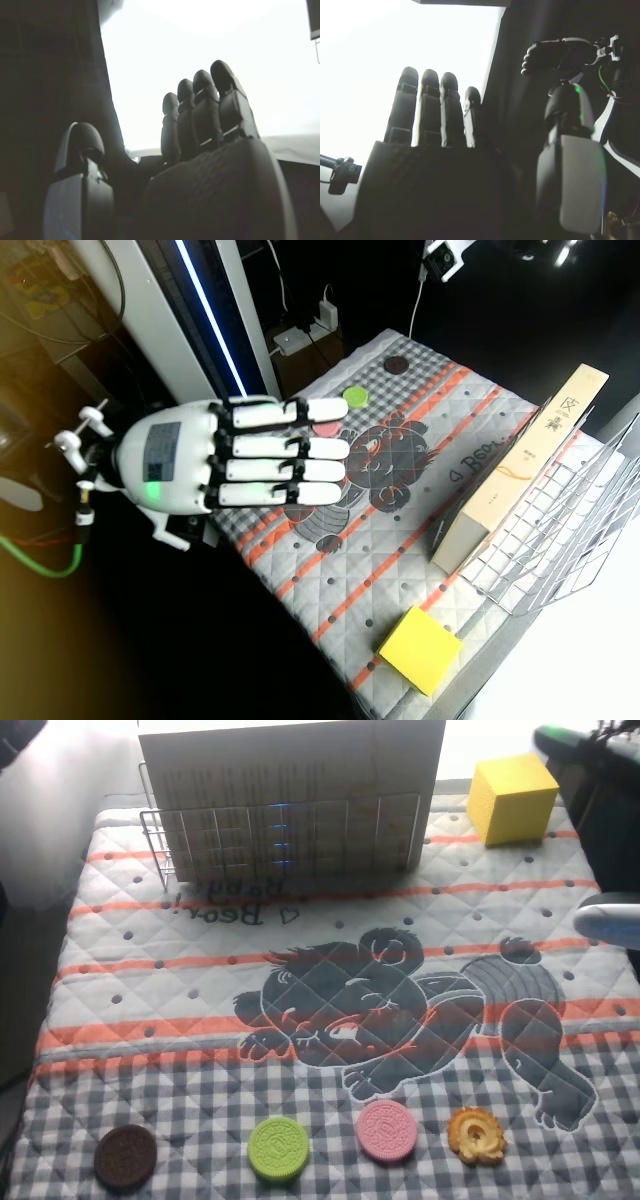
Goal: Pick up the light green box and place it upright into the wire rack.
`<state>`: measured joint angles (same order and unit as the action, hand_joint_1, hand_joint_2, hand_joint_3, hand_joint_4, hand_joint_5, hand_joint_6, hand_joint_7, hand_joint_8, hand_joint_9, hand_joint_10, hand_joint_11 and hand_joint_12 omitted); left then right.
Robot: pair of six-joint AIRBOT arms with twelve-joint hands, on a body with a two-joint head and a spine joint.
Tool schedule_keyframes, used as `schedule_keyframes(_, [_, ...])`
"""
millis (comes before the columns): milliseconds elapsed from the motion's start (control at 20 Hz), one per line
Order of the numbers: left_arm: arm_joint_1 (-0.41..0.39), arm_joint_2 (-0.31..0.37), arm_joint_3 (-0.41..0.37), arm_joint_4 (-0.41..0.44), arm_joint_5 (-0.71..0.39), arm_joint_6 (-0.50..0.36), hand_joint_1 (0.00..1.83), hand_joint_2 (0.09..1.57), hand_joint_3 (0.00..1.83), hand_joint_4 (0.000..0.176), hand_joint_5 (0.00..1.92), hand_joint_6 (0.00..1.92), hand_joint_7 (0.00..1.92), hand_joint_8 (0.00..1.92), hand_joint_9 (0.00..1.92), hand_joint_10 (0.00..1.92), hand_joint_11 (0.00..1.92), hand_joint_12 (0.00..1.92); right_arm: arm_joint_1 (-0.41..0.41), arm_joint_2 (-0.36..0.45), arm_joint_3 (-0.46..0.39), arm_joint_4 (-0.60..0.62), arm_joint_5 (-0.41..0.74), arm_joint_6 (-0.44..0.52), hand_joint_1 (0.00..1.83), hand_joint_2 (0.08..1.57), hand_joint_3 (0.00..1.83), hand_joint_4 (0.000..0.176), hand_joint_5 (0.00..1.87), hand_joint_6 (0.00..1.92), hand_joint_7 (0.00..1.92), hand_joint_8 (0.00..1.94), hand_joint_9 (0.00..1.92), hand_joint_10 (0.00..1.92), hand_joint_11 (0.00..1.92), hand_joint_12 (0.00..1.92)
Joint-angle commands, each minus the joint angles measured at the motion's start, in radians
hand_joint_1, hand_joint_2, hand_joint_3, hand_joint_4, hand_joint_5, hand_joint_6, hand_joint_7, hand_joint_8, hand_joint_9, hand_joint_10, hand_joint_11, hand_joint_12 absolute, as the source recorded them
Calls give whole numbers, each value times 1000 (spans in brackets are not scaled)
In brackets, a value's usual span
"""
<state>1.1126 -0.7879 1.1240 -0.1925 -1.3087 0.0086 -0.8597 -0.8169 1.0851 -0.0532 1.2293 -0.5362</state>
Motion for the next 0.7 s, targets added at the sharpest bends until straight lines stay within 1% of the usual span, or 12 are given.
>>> schedule_keyframes(0, [-16,-4,9,-35,-85,-9,492,1013,6,101,403,0,401,0,309,1,0,0,22,0,5,27,126,4,602,1091,0,121,97,5,197,7,157,8,35,14])
schedule_keyframes(50, [-19,-7,14,-39,-72,-9,491,1019,8,99,409,3,402,1,319,6,2,1,32,-3,6,19,126,4,506,1109,7,128,22,1,117,1,81,3,6,2])
schedule_keyframes(100, [-19,-7,16,-40,-65,-9,477,1023,8,94,425,8,408,3,345,14,89,39,34,-6,6,13,126,4,476,1136,6,126,62,6,159,6,107,7,6,2])
schedule_keyframes(150, [-18,-7,17,-40,-58,-9,487,1037,12,85,424,6,395,0,348,13,145,64,35,-8,4,5,136,4,476,1130,1,105,91,4,213,6,173,11,70,28])
schedule_keyframes(200, [-18,-7,20,-41,-48,-9,494,1038,9,82,437,10,397,2,356,13,235,104,36,-8,0,-1,150,4,525,1085,0,137,140,16,221,4,181,7,75,30])
schedule_keyframes(250, [-18,-7,24,-43,-41,-9,537,1047,10,45,446,10,386,0,343,6,261,116,42,-8,-3,-9,165,4,623,1053,0,133,128,7,219,2,194,9,56,22])
schedule_keyframes(300, [-18,-7,29,-46,-32,-9,559,1056,10,25,452,10,391,3,349,7,266,119,50,-9,-4,-17,170,4,575,1074,0,79,106,1,226,3,201,9,94,40])
schedule_keyframes(350, [-18,-7,35,-51,-22,-9,534,1053,7,35,452,8,401,6,356,8,265,117,62,-11,-3,-28,170,4,564,1079,0,67,101,0,228,3,203,9,103,44])
schedule_keyframes(450, [-18,-10,47,-65,-7,-9,532,1038,0,81,437,0,391,1,305,0,210,92,85,-20,-2,-52,188,4,560,1080,0,65,99,0,228,2,204,7,104,46])
schedule_keyframes(500, [-18,-17,56,-71,-4,-9,547,1032,0,86,422,0,366,0,263,0,157,69,87,-29,-5,-63,216,4,560,1080,0,65,99,0,228,2,204,6,104,47])
schedule_keyframes(550, [-19,-28,67,-75,0,-9,531,1032,0,84,419,0,365,2,261,2,151,67,87,-36,-14,-66,251,4,560,1080,0,64,99,0,228,2,204,6,104,48])
schedule_keyframes(650, [-26,-41,83,-75,7,-9,457,1026,0,67,426,2,386,8,284,10,181,83,86,-37,-29,-71,294,4,560,1079,0,64,99,0,229,1,205,5,103,49])
